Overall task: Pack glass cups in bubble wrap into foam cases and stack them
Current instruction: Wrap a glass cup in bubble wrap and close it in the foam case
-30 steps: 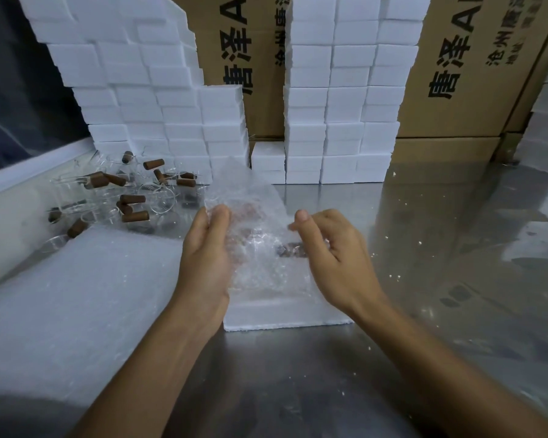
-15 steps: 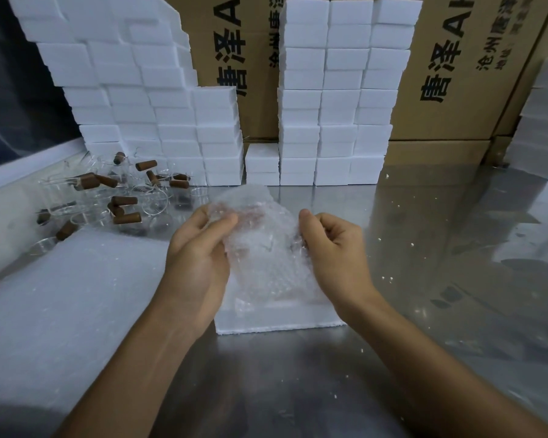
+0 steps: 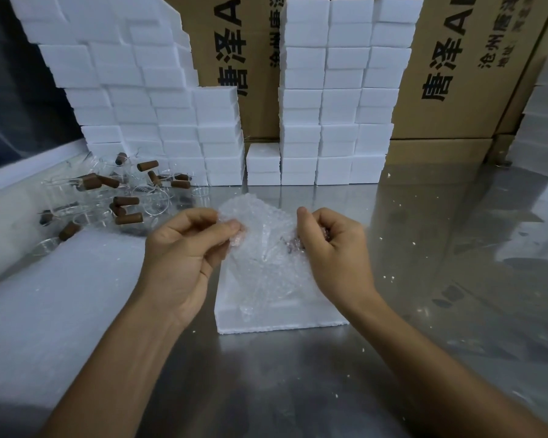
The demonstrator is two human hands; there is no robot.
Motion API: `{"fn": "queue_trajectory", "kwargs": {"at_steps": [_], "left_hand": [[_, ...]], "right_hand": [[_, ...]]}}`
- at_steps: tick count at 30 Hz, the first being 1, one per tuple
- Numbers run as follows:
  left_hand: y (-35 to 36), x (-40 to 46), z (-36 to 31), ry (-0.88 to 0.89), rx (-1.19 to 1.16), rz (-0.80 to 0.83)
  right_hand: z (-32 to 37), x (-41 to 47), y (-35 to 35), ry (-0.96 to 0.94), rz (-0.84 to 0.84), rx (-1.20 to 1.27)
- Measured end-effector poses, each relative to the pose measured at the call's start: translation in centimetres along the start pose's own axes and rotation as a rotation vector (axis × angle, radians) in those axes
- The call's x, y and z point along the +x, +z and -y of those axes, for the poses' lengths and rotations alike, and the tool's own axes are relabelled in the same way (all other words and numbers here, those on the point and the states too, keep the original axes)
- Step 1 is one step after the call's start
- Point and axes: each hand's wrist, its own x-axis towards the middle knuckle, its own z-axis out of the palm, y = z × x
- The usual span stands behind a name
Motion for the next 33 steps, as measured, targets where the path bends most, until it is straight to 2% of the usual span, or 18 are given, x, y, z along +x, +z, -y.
{"fn": "queue_trajectory", "kwargs": {"at_steps": [3, 6, 9, 13, 17, 20, 22, 24, 26, 27, 28, 30, 33], "left_hand": [[1.0, -0.8, 0.7, 0.224, 0.443, -0.043], [1.7, -1.6, 0.9, 0.405, 0.718, 0.066], [2.0, -2.0, 0.4, 0.424, 0.804, 0.183], [2.0, -2.5, 0.5, 0.483, 1.147, 0.280], [1.8, -2.2, 1.1, 0.395, 1.293, 0.342], [1.5, -2.0, 1.3, 0.306, 1.278, 0.411], [1.4, -2.0, 1.2, 0.320, 1.217, 0.410], [1.5, -1.9, 1.4, 0.497, 1.139, 0.307], [1.8, -1.8, 1.7, 0.655, 1.016, 0.076], [1.9, -1.7, 1.8, 0.644, 0.912, -0.012], [2.1, -1.7, 1.8, 0.561, 0.784, -0.046], [2.0, -1.5, 1.7, 0.356, 0.523, -0.024], [1.1, -1.1, 1.5, 0.324, 0.394, -0.048]], "right_hand": [[0.1, -0.4, 0.3, -0.028, -0.003, -0.037], [0.3, -0.8, 0.6, -0.059, -0.032, -0.084], [0.4, -0.6, 0.4, -0.057, -0.090, -0.073], [0.6, -0.5, 0.3, -0.065, -0.146, -0.040], [0.8, -0.9, 0.8, -0.123, -0.126, -0.019], [0.7, -1.2, 1.1, -0.130, -0.099, -0.019], [0.7, -1.2, 1.1, -0.127, -0.095, -0.009], [0.8, -1.0, 1.0, -0.097, -0.110, 0.039], [1.0, -0.8, 0.9, -0.022, -0.117, 0.153], [1.1, -0.7, 0.8, 0.037, -0.084, 0.231], [1.3, -0.6, 0.7, 0.112, -0.012, 0.325], [1.5, -0.5, 0.6, 0.288, 0.181, 0.531], [1.6, -0.5, 0.7, 0.551, 0.292, 0.791]]}}
